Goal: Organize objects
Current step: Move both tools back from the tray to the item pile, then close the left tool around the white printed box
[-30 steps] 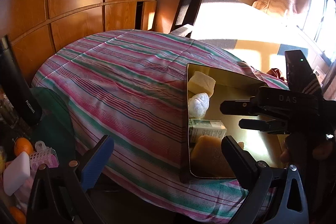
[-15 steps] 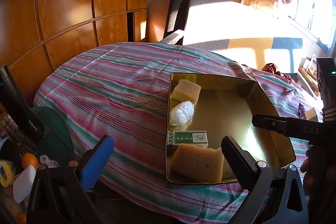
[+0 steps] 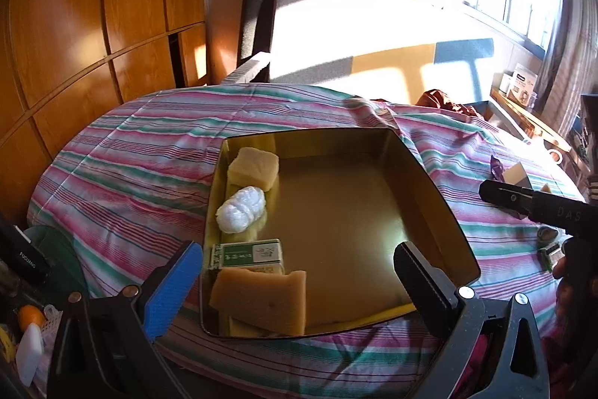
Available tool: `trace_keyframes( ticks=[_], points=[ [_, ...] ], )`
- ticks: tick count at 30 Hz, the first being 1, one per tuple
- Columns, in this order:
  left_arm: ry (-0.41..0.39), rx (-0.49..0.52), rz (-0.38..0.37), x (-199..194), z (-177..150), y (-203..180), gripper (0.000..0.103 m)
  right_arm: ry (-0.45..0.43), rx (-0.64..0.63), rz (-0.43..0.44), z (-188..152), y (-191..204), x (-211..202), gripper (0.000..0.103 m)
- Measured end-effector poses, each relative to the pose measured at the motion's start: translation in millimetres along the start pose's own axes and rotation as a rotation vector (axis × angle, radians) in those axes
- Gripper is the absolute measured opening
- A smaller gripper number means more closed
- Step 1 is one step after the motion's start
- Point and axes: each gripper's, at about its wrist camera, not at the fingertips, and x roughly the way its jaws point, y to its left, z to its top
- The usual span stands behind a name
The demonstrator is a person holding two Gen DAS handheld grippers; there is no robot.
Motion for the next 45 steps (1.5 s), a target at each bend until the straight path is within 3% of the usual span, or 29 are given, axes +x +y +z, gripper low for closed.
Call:
trace_keyframes(
  ticks=[4,8,14,17,21,23,29,31,37,45],
  points=[
    [0.001,0.046,-0.05,2,5,-22,0.103,-0.029,0.096,-0.066,-2,-54,-22,0.086],
    [-0.006,0.106,-0.112,5,12,-51,0.103,-0.08,0.21,-0.188,-6,-119,-56,0.086],
    [0.006,0.209,-0.205,15,20,-107,0.103,-0.182,0.475,-0.362,-26,-223,-109,0.086],
    [0.024,0.255,-0.253,23,24,-137,0.103,-0.234,0.59,-0.406,-43,-263,-124,0.086],
    [0.082,0.267,-0.333,40,31,-172,0.103,-0.31,0.788,-0.299,-69,-297,-134,0.086],
    [0.144,0.243,-0.377,55,37,-190,0.103,-0.359,0.823,-0.276,-75,-301,-140,0.086],
    [0.326,0.137,-0.524,102,48,-245,0.103,-0.363,0.822,-0.203,-74,-301,-137,0.086],
    [0.315,0.222,-0.525,110,57,-271,0.103,-0.36,0.819,-0.179,-74,-301,-135,0.086],
    [0.179,0.735,-0.514,115,77,-353,0.103,-0.348,0.832,-0.102,-76,-305,-130,0.086],
    [0.18,1.128,-0.51,144,78,-421,0.103,-0.347,0.856,-0.016,-80,-310,-127,0.086]
  ],
)
